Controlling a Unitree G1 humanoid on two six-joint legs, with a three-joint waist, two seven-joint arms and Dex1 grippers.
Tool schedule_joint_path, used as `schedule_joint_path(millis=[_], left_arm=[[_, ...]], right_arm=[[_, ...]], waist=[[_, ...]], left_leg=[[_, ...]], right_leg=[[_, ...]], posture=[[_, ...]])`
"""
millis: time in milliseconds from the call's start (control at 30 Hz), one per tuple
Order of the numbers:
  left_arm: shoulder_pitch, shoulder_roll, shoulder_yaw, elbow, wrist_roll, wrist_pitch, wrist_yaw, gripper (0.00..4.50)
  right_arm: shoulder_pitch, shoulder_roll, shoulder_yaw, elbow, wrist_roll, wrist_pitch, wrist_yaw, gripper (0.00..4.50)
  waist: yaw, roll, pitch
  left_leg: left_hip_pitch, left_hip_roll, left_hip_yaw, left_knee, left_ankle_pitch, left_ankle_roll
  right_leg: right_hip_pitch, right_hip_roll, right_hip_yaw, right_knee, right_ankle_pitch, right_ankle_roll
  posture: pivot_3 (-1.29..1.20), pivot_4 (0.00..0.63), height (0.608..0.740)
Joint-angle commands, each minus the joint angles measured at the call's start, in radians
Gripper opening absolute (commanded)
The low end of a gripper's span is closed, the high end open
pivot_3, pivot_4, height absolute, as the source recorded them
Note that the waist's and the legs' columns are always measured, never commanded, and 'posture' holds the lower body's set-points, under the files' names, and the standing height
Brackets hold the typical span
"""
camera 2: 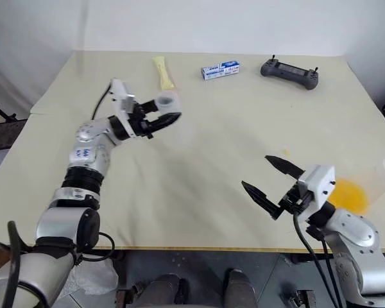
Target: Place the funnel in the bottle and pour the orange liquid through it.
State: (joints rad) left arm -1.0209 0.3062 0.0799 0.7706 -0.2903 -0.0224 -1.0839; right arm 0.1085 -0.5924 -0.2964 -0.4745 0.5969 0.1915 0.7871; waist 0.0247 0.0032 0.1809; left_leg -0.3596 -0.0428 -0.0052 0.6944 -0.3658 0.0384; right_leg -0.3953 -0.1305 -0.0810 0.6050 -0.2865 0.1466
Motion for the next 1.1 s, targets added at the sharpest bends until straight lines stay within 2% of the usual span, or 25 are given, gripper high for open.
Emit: schedule_joint_path(millis=[33, 267, 733, 933, 967, 1100], left_arm=[[-0.01, -0.03, -0.054, -0.095, -0.008, 0.061, -0.054, 2.37], [-0.035, -0.087, -0.118, -0.074, 0.027, 0.064, -0.074, 2.37], [-0.008, -0.134, -0.142, -0.023, 0.049, 0.019, -0.106, 2.37], [0.02, -0.142, -0.148, -0.056, 0.052, 0.042, -0.108, 4.32], [0.025, -0.142, -0.149, -0.062, 0.054, 0.044, -0.107, 4.49], [0.037, -0.136, -0.154, -0.081, 0.058, 0.058, -0.101, 4.49]], right_arm=[[0.046, -0.025, -0.054, -0.061, 0.035, 0.004, 0.019, 4.5], [0.138, -0.013, -0.101, -0.095, 0.028, -0.012, -0.002, 4.5], [0.192, 0.049, -0.075, -0.149, -0.017, -0.044, -0.058, 4.5], [0.182, 0.052, -0.067, -0.145, -0.025, -0.049, -0.061, 4.5], [0.179, 0.052, -0.066, -0.144, -0.026, -0.049, -0.062, 4.5], [0.172, 0.051, -0.062, -0.139, -0.028, -0.053, -0.063, 4.5]], waist=[[0.0, 0.0, 0.0], [0.001, 0.0, 0.0], [0.003, 0.0, 0.0], [0.003, 0.0, 0.0], [0.003, 0.0, 0.0], [0.003, 0.0, 0.0]], left_leg=[[0.0, 0.0, 0.0, 0.0, 0.0, 0.0], [0.0, 0.001, 0.001, 0.002, 0.0, 0.0], [-0.001, 0.0, 0.001, 0.003, 0.0, 0.001], [-0.001, 0.0, 0.001, 0.003, 0.0, 0.001], [-0.001, 0.0, 0.001, 0.003, 0.0, 0.001], [-0.001, 0.0, 0.001, 0.003, 0.0, 0.001]], right_leg=[[0.0, 0.0, 0.0, 0.0, 0.0, 0.0], [0.0, 0.0, 0.001, 0.0, 0.0, 0.0], [0.0, 0.0, 0.002, 0.0, 0.0, 0.0], [0.0, 0.0, 0.002, 0.0, 0.0, 0.0], [0.0, 0.0, 0.002, 0.0, 0.0, 0.0], [0.0, 0.0, 0.002, 0.0, 0.0, 0.0]], posture=[[0.0, 0.15, 0.74], [0.0, 0.15, 0.74], [0.0, 0.15, 0.74], [0.0, 0.15, 0.74], [0.0, 0.15, 0.74], [0.0, 0.15, 0.74]])
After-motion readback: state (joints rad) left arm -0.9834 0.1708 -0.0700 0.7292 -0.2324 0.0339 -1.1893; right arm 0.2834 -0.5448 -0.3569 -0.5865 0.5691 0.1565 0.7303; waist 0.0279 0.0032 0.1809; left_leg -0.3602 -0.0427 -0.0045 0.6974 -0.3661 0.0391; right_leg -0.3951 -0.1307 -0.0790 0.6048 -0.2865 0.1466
